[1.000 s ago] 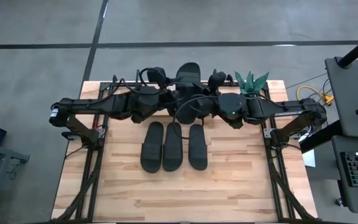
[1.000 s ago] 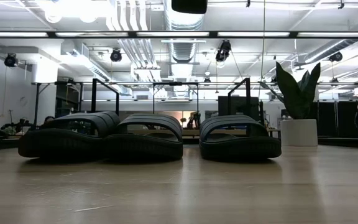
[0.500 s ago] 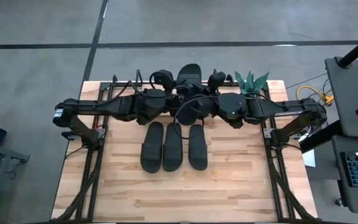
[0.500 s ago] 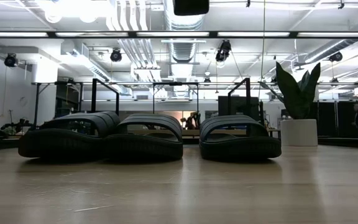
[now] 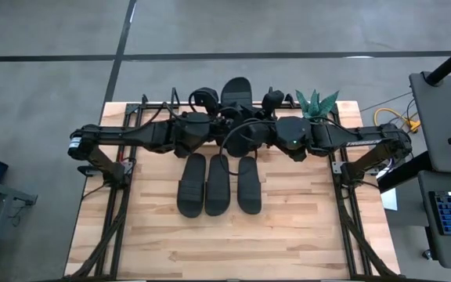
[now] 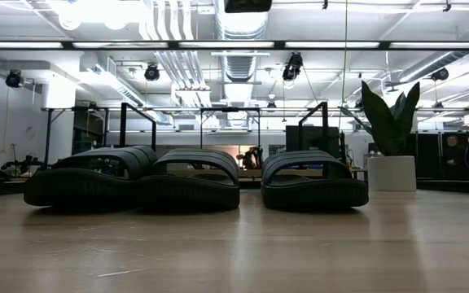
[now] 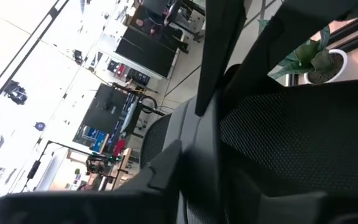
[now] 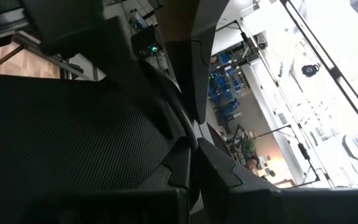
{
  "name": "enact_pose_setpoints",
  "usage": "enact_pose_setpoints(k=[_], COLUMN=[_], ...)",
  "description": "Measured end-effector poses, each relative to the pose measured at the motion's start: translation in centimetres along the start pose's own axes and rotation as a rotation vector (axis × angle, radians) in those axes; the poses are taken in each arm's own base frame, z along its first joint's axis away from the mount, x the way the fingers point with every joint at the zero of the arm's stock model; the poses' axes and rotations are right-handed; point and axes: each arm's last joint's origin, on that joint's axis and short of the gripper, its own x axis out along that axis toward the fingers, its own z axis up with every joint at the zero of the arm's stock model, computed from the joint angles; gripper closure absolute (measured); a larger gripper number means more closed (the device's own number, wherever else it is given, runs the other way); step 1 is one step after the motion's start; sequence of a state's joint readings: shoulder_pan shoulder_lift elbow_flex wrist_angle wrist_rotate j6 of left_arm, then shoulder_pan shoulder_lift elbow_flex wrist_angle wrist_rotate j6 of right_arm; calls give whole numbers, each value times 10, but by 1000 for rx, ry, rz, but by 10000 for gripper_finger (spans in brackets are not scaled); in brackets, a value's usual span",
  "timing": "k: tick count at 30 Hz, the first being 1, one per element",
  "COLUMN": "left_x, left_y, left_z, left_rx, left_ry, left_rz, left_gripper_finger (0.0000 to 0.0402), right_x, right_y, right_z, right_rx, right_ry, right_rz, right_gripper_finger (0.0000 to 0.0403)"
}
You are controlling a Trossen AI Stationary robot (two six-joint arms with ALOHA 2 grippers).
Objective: Pick and place slides into the shelf
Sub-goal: Put the black slide on the shelf
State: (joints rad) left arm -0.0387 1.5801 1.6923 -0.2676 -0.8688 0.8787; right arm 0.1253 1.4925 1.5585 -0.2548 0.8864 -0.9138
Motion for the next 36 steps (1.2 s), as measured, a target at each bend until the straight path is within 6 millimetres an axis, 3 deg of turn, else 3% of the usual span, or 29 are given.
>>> enact_pose_setpoints(k=[6, 17, 25, 36], left_x=[0, -1, -4, -15], left_y=[1, 3, 7, 24], left_z=[0, 1, -4, -39], left_rx=[35, 61, 82, -82], left_ry=[0, -1, 47, 33], left_rz=[3, 10, 14, -283], left_gripper_finger=[394, 401, 401, 401], right_x=[0, -2, -23, -63], right_y=[0, -3, -34, -75], right_z=[0, -1, -10, -27], right_rx=[-3, 30, 222, 473], right_ry=[1, 61, 65, -19], right_rz=[1, -54, -133, -160], right_gripper_finger=[395, 371, 326, 320])
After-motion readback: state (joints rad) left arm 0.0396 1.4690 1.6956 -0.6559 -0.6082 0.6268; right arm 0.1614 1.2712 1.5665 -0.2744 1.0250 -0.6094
